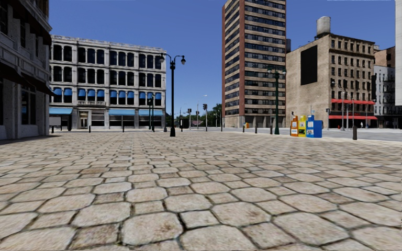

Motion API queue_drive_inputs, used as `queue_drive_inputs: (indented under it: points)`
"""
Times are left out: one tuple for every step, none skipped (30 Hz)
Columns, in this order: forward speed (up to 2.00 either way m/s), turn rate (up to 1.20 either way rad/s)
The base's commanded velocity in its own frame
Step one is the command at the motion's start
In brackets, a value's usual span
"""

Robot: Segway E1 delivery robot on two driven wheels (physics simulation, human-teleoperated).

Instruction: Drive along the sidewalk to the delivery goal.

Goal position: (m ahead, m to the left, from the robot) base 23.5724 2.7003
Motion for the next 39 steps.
queue_drive_inputs:
  points:
    - [2.00,0.00]
    - [2.00,0.00]
    - [2.00,0.00]
    - [2.00,0.00]
    - [2.00,0.00]
    - [2.00,0.00]
    - [2.00,0.00]
    - [2.00,0.00]
    - [2.00,0.00]
    - [2.00,0.00]
    - [2.00,0.00]
    - [2.00,0.00]
    - [2.00,0.00]
    - [2.00,0.00]
    - [2.00,0.00]
    - [2.00,0.00]
    - [2.00,0.00]
    - [2.00,0.00]
    - [2.00,0.00]
    - [2.00,0.00]
    - [2.00,0.00]
    - [2.00,0.00]
    - [2.00,0.00]
    - [2.00,0.00]
    - [2.00,0.00]
    - [2.00,0.00]
    - [2.00,0.00]
    - [2.00,0.00]
    - [2.00,0.00]
    - [2.00,0.00]
    - [2.00,0.00]
    - [2.00,0.00]
    - [2.00,0.00]
    - [2.00,0.00]
    - [2.00,0.00]
    - [2.00,0.00]
    - [2.00,0.00]
    - [2.00,0.00]
    - [2.00,0.00]
